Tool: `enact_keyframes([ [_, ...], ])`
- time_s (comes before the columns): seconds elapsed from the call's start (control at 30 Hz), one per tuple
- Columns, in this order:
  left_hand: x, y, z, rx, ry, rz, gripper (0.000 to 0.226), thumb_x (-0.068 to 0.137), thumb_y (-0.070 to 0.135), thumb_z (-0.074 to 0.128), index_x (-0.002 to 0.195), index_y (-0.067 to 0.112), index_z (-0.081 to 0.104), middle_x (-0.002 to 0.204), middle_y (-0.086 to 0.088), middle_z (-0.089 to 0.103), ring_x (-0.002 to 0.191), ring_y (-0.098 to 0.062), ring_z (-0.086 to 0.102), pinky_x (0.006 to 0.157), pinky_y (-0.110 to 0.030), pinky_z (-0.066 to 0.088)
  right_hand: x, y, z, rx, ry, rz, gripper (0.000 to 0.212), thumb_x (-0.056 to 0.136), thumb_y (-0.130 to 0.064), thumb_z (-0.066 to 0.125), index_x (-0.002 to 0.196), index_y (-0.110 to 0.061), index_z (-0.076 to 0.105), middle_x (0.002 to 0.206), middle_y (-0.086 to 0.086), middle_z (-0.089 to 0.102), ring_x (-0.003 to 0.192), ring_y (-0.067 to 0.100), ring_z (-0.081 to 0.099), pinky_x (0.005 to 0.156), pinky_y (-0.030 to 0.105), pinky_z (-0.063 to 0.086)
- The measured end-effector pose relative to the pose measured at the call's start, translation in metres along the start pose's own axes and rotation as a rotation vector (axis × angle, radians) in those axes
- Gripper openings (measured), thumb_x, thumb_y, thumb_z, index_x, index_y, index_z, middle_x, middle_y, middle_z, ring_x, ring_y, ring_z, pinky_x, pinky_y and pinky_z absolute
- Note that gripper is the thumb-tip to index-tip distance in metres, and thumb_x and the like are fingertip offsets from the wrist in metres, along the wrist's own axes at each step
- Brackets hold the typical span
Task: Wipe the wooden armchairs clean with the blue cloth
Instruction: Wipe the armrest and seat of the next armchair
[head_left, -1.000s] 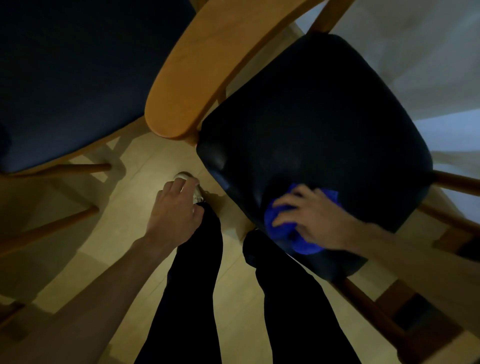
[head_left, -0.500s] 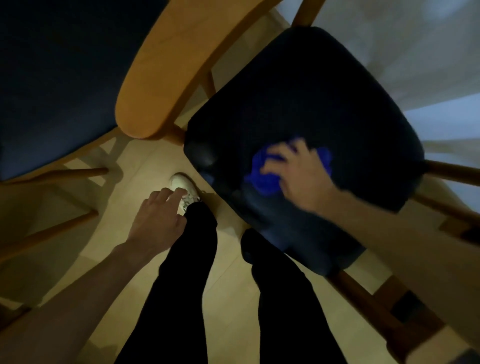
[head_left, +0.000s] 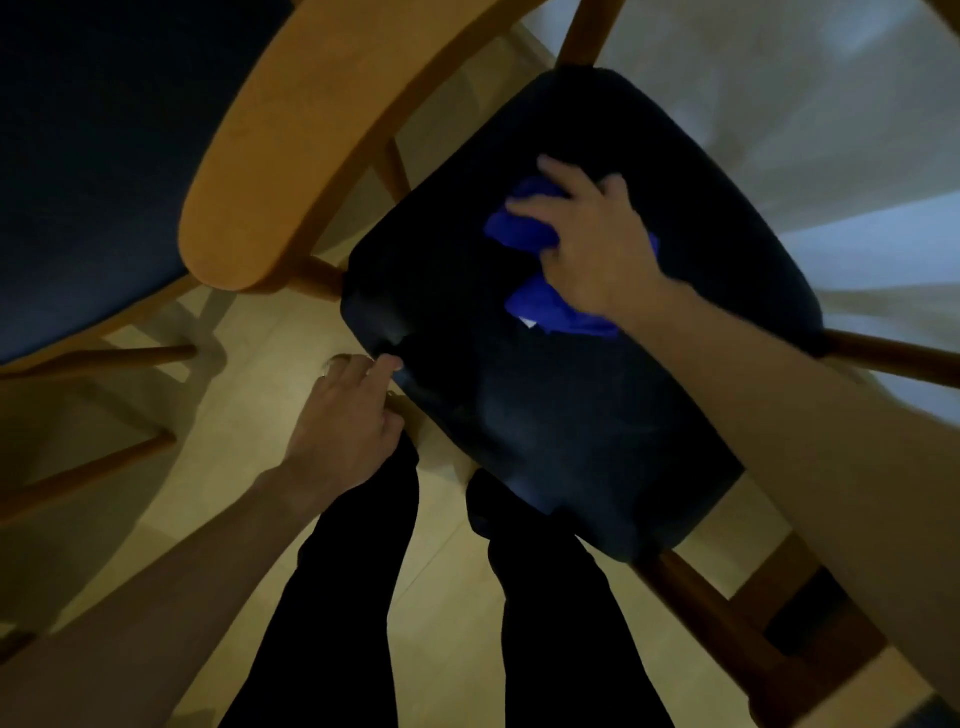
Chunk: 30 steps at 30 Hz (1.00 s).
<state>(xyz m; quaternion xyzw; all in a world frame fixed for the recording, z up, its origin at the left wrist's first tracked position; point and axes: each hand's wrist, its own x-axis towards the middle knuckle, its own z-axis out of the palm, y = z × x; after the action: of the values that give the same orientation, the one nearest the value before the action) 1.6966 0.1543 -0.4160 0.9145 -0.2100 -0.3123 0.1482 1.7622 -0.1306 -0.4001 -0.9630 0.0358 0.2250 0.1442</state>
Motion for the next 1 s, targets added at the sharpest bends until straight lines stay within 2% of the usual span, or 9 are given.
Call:
enact_keyframes([
  [0.07, -0.007, -0.001, 0.004, 0.001, -0.002, -0.001, 0.049, 0.078, 0.012, 0.059, 0.127, 0.012, 0.051, 0.104, -0.012, 0.058, 0.095, -0.033, 0.051, 0.082, -0.044, 0.044, 0.021, -0.014, 0.009, -0.078, -0.129, 0.02, 0.069, 0.088, -0.02, 0.059, 0.147, -0.044, 0.035, 0.162, -0.006, 0.015, 0.133, 0.042, 0.025, 0.1, 0.058, 0.041],
  [0.13, -0.013, 0.001, 0.006, -0.001, -0.013, 0.002, 0.047, 0.078, 0.013, 0.057, 0.125, 0.011, 0.052, 0.101, -0.013, 0.057, 0.092, -0.033, 0.051, 0.079, -0.045, 0.045, 0.008, -0.013, 0.022, -0.137, -0.141, -0.015, 0.072, 0.088, -0.024, 0.061, 0.151, -0.041, 0.028, 0.162, -0.005, 0.016, 0.133, 0.042, 0.024, 0.097, 0.058, 0.043],
  [0.3, -0.027, 0.004, 0.012, 0.016, -0.083, -0.009, 0.048, 0.079, 0.013, 0.06, 0.126, 0.015, 0.051, 0.104, -0.01, 0.056, 0.095, -0.031, 0.05, 0.083, -0.043, 0.043, -0.102, 0.004, 0.064, -0.301, -0.196, -0.154, 0.072, 0.093, -0.026, 0.055, 0.152, -0.044, 0.017, 0.161, -0.005, 0.011, 0.12, 0.037, 0.027, 0.088, 0.046, 0.045],
  [0.4, -0.025, 0.006, 0.014, 0.001, -0.082, -0.016, 0.049, 0.078, 0.013, 0.061, 0.126, 0.017, 0.051, 0.105, -0.008, 0.056, 0.096, -0.031, 0.051, 0.083, -0.042, 0.043, -0.159, 0.007, 0.081, -0.222, -0.339, -0.112, 0.072, 0.093, -0.027, 0.057, 0.15, -0.045, 0.017, 0.16, -0.006, 0.009, 0.126, 0.034, 0.027, 0.095, 0.045, 0.045],
  [0.53, -0.014, 0.011, 0.013, -0.002, -0.075, 0.008, 0.049, 0.077, 0.014, 0.062, 0.125, 0.016, 0.051, 0.102, -0.01, 0.057, 0.093, -0.032, 0.05, 0.081, -0.043, 0.043, -0.191, 0.016, 0.075, -0.055, -0.44, -0.074, 0.063, 0.091, -0.035, 0.059, 0.145, -0.048, 0.028, 0.149, -0.005, 0.016, 0.124, 0.025, 0.03, 0.092, 0.039, 0.051],
  [0.63, -0.007, 0.014, 0.012, 0.001, -0.078, 0.014, 0.047, 0.078, 0.013, 0.061, 0.124, 0.015, 0.051, 0.102, -0.01, 0.056, 0.093, -0.031, 0.049, 0.081, -0.042, 0.041, -0.175, 0.013, 0.059, 0.051, -0.327, -0.003, 0.059, 0.09, -0.032, 0.062, 0.141, -0.048, 0.037, 0.142, -0.005, 0.023, 0.122, 0.021, 0.033, 0.088, 0.036, 0.053],
  [0.8, -0.012, 0.014, 0.006, -0.033, -0.044, 0.057, 0.04, 0.08, 0.013, 0.058, 0.119, 0.013, 0.05, 0.097, -0.007, 0.052, 0.088, -0.028, 0.049, 0.078, -0.04, 0.041, -0.077, -0.001, 0.026, 0.228, 0.151, 0.163, 0.057, 0.086, -0.02, 0.065, 0.139, -0.037, 0.05, 0.148, 0.002, 0.03, 0.119, 0.031, 0.038, 0.079, 0.033, 0.041],
  [0.9, -0.015, 0.008, 0.001, -0.05, 0.003, 0.041, 0.035, 0.079, 0.012, 0.059, 0.111, 0.014, 0.043, 0.093, -0.002, 0.047, 0.084, -0.023, 0.046, 0.072, -0.033, 0.036, -0.021, -0.01, 0.017, 0.16, 0.096, 0.19, 0.054, 0.09, -0.023, 0.063, 0.14, -0.037, 0.049, 0.149, 0.0, 0.033, 0.123, 0.033, 0.038, 0.082, 0.04, 0.047],
  [1.0, -0.013, -0.003, -0.002, -0.042, 0.009, 0.059, 0.041, 0.081, 0.014, 0.061, 0.116, 0.016, 0.04, 0.101, -0.002, 0.049, 0.089, -0.021, 0.047, 0.075, -0.028, 0.035, -0.018, -0.018, 0.029, 0.081, -0.002, 0.189, 0.055, 0.092, -0.025, 0.062, 0.143, -0.037, 0.046, 0.146, 0.001, 0.036, 0.123, 0.035, 0.036, 0.082, 0.045, 0.048],
])
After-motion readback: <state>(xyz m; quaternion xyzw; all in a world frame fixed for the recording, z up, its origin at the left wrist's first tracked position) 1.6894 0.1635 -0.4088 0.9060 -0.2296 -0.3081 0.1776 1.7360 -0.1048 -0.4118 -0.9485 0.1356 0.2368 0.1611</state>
